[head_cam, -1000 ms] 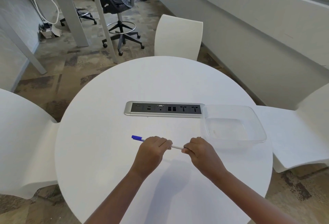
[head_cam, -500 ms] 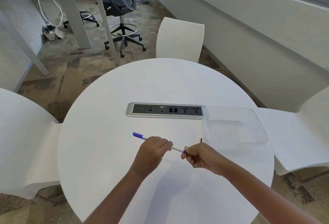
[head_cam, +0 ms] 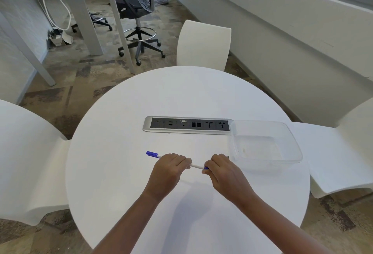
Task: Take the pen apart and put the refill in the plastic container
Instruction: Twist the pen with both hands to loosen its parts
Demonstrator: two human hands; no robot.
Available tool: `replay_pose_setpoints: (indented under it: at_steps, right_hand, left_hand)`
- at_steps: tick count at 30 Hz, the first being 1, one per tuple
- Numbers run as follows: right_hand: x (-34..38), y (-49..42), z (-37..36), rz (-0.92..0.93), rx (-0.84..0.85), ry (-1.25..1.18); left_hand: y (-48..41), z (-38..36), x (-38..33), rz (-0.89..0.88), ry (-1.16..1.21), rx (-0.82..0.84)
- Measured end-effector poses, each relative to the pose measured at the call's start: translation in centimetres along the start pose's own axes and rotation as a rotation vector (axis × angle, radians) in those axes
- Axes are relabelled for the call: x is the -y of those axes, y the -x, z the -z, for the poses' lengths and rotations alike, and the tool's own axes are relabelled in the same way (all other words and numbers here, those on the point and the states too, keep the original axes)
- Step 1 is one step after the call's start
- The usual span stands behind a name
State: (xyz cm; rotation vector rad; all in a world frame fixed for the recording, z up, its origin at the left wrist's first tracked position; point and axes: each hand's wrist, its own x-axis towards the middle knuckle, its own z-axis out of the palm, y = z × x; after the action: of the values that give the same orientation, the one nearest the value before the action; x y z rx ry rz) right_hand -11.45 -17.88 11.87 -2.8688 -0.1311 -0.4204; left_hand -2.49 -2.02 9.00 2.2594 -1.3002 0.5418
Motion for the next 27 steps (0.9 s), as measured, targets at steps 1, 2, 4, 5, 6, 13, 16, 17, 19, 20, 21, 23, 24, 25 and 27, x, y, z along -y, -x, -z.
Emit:
replay_pose_setpoints:
  at_steps: [1,2,4,5,6,13,16,17,19,20,21,23,24,25,27]
  right_hand:
    - [0.0,0.0,-0.1,-0.013,0.008,-0.003]
    - [0.0,0.0,-0.1,-0.044,0.038,-0.023]
    - [-0.1,-0.3,-0.2,-0.134,0.121,-0.12]
    - [-0.1,-0.4,-0.1,-0.193,0.188,-0.203]
    - [-0.2,-0.4,-0.1,-0.246,0.231,-0.276]
    - [-1.1,-1.4,0.8,-0.729,0.497,-0.957]
    - [-1.6,-1.4,0.7,-1.034,0.652,-1.49]
    - [-1.6,-1.3,0.6,-1.078,0.669,-1.6]
    - [-1.6,-1.0,0.2,-1.069,0.654,-1.607]
    - [-1.5,-1.0,0.0,-1.027,0.625,-1.518]
    - [-1.3,-0.9,0.0,-0.956,0.571,-1.389]
    - [-0.8,-0.8,-0.2,-0.762,0.433,-1.088]
    - [-0.7,-0.5,-0.4,-0.65,0.36,-0.926]
    - [-0.7,-0.2,-0.5,-0.531,0.289,-0.76]
    - [-0.6,0.3,-0.5,-0.287,0.192,-0.42]
  left_hand:
    - [0.0,0.0,0.0,0.002,0.003,-0.002]
    - [0.1,0.0,0.0,0.002,0.005,-0.004]
    - [0.2,-0.1,-0.1,-0.001,0.006,-0.005]
    - [0.2,-0.1,-0.2,-0.003,0.006,-0.004]
    - [0.2,-0.1,-0.2,-0.005,0.007,-0.002]
    - [0.3,0.1,-0.3,-0.025,0.011,0.0]
    - [0.0,0.2,-0.2,-0.036,-0.004,-0.012]
    - [0.0,0.2,-0.1,-0.042,-0.009,-0.01]
    - [0.0,0.2,-0.1,-0.041,-0.007,-0.003]
    - [0.1,0.1,-0.1,-0.032,-0.005,0.002]
    - [0.1,0.1,-0.1,-0.021,-0.003,0.005]
    - [0.3,0.0,0.1,-0.007,0.003,0.003]
    - [0.3,0.0,0.2,-0.004,0.005,-0.003]
    - [0.4,-0.1,0.2,-0.003,0.007,-0.008]
    - [0.4,0.0,0.3,0.001,0.008,-0.016]
